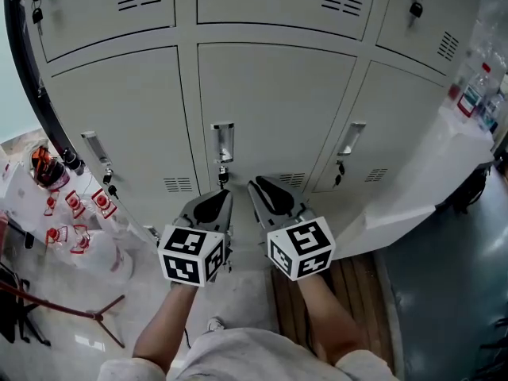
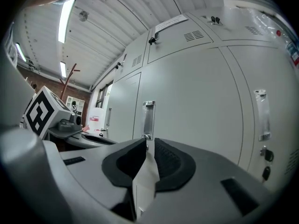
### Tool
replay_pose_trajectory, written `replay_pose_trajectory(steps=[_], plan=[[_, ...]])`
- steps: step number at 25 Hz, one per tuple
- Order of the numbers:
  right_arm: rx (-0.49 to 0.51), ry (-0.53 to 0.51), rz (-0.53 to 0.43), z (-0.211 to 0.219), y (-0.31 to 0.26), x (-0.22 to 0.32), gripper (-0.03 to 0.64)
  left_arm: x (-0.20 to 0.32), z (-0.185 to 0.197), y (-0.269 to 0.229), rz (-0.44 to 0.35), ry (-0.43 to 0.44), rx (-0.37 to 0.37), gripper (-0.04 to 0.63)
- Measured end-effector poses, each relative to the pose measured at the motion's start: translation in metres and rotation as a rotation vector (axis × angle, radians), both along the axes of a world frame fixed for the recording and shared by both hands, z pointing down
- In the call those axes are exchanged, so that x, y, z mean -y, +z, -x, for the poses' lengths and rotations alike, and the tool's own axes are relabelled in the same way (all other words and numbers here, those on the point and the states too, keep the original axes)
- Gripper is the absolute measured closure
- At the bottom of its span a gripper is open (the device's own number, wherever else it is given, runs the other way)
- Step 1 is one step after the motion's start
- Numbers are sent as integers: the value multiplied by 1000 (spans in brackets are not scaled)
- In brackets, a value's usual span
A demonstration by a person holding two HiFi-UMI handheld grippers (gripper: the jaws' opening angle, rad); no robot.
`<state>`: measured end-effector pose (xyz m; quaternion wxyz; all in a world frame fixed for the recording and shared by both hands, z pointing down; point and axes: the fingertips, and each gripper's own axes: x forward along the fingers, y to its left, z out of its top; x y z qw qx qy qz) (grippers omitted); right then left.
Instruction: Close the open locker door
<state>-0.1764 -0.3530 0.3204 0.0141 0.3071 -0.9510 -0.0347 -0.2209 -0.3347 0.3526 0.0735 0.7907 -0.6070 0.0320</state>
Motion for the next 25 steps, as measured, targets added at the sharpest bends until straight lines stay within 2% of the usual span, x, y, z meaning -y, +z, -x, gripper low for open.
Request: replay_pose_trajectory(steps=[16, 25], plan=[[-26, -26, 1, -89, 7, -28, 611, -16, -81, -3, -17, -35, -3, 588], [-12, -38, 7, -120, 10, -36, 612, -23, -114, -5, -20, -32, 21, 589]])
